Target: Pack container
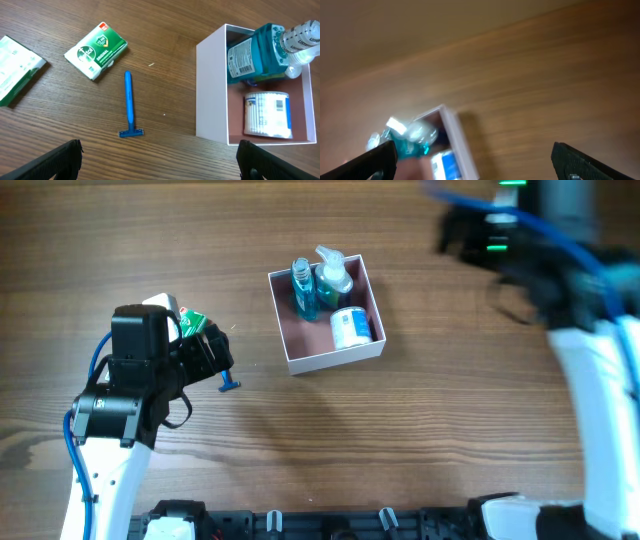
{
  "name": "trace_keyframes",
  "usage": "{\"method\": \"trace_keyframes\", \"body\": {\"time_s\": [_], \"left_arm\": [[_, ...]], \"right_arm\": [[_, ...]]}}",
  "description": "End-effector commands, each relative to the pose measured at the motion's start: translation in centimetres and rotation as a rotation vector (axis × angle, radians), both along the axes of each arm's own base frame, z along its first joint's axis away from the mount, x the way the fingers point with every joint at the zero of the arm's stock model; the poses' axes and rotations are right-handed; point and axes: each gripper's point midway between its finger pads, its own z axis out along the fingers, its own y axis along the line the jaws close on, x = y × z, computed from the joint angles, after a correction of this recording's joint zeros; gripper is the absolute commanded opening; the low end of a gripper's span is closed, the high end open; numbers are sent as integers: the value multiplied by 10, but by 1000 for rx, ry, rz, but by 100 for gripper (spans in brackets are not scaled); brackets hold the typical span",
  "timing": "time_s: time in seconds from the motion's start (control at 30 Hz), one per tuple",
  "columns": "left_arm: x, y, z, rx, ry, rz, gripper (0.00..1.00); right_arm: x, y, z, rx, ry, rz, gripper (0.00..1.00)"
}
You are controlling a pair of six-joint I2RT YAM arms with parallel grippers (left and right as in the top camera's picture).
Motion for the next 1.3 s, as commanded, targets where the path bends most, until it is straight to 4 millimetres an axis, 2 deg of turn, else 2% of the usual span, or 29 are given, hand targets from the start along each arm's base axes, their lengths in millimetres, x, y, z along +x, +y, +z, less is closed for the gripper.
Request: {"method": "trace_keyframes", "body": {"time_s": [0.0, 0.07, 0.17, 0.3, 0.4, 0.47, 0.63, 0.8, 1.1, 1.27], "left_arm": [[3, 8, 6, 53, -7, 12, 100], [7, 13, 4, 58, 29, 29, 100], [22, 22, 6, 76, 63, 40, 99], [59, 43, 5, 157, 116, 11, 100], [87, 60, -14, 213, 198, -40, 100], [96, 68, -35, 233, 252, -75, 100], [102, 74, -95, 292, 397, -254, 100], [113, 75, -138, 299, 448, -306, 100], [118, 76, -184, 321, 503, -411, 100], [114, 75, -194, 311, 532, -416, 100]], "right_arm": [[-10, -44, -10, 79, 66, -79, 100], [-21, -69, -24, 87, 136, -120, 100], [-29, -87, -40, 73, 212, -134, 100], [-31, -90, -56, 48, 283, -104, 100], [-31, -89, -61, 52, 304, -95, 100], [-32, -89, -62, 52, 306, -94, 100], [-32, -89, -62, 52, 306, -94, 100], [-32, -89, -62, 52, 306, -94, 100], [-32, -89, -62, 52, 306, -94, 100], [-32, -89, -61, 51, 305, -94, 100]]}}
